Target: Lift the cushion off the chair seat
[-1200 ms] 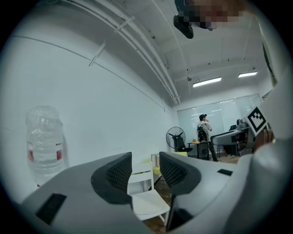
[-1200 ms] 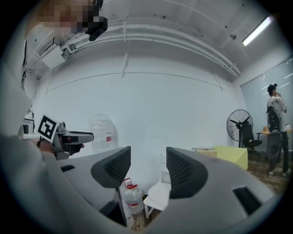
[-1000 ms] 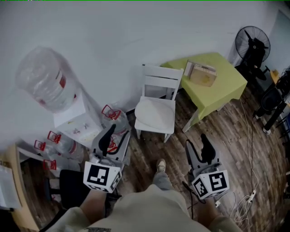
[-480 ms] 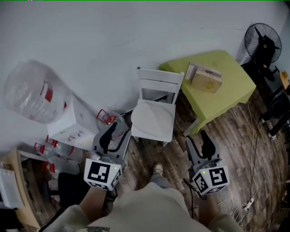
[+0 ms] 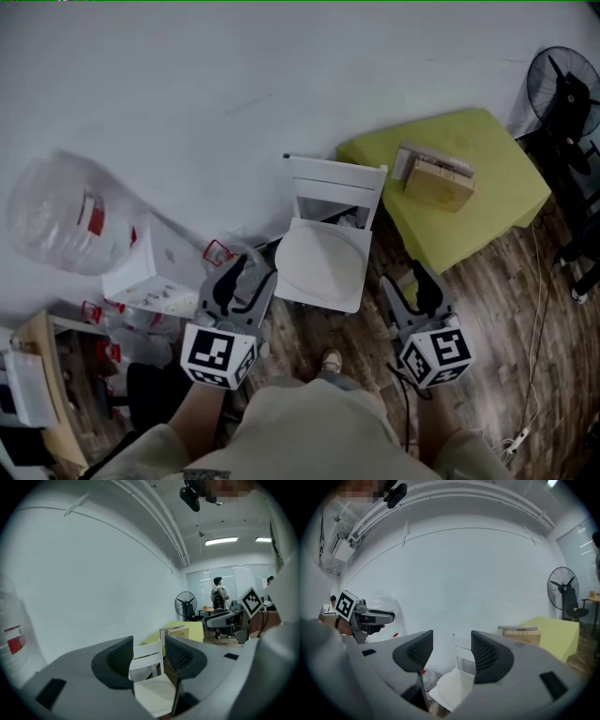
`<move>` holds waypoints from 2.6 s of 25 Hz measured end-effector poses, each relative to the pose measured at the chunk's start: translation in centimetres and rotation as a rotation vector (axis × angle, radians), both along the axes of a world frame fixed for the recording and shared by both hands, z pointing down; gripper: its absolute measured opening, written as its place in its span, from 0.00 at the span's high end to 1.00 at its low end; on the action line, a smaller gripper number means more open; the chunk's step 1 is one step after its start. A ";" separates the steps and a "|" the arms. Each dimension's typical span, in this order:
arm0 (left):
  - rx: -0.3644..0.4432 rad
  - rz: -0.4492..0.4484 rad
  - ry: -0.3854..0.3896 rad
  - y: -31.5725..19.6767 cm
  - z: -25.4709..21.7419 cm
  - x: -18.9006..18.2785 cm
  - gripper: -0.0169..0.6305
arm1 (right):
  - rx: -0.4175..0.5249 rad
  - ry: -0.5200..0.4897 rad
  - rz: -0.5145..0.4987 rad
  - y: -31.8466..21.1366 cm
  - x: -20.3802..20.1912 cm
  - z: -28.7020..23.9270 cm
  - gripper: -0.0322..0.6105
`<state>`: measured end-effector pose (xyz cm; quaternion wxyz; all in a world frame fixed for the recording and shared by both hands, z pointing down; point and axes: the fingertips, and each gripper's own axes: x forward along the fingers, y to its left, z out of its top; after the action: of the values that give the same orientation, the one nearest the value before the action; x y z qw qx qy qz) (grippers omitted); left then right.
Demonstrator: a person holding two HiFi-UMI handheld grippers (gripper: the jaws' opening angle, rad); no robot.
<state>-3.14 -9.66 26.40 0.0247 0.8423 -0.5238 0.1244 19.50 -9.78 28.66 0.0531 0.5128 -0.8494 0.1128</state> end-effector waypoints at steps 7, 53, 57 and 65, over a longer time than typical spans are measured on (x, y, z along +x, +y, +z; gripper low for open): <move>-0.039 0.003 -0.011 -1.9 1.3 1.0 0.65 | -0.045 0.003 -0.020 -2.2 0.6 2.0 0.54; -0.444 0.157 -0.082 -17.7 23.8 -8.1 0.58 | -0.461 0.044 0.271 -11.0 -3.7 23.9 0.51; -0.507 0.150 -0.085 -19.0 28.8 -7.7 0.58 | -0.517 0.041 0.275 -11.7 -3.6 28.6 0.51; -0.602 0.131 -0.095 -21.4 38.6 -7.7 0.58 | -0.573 -0.002 0.299 -13.4 -3.7 37.9 0.50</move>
<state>-10.81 -31.05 65.02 0.2404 0.8223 -0.4086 0.3147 15.84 -23.20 66.58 0.1772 0.5961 -0.6983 0.3546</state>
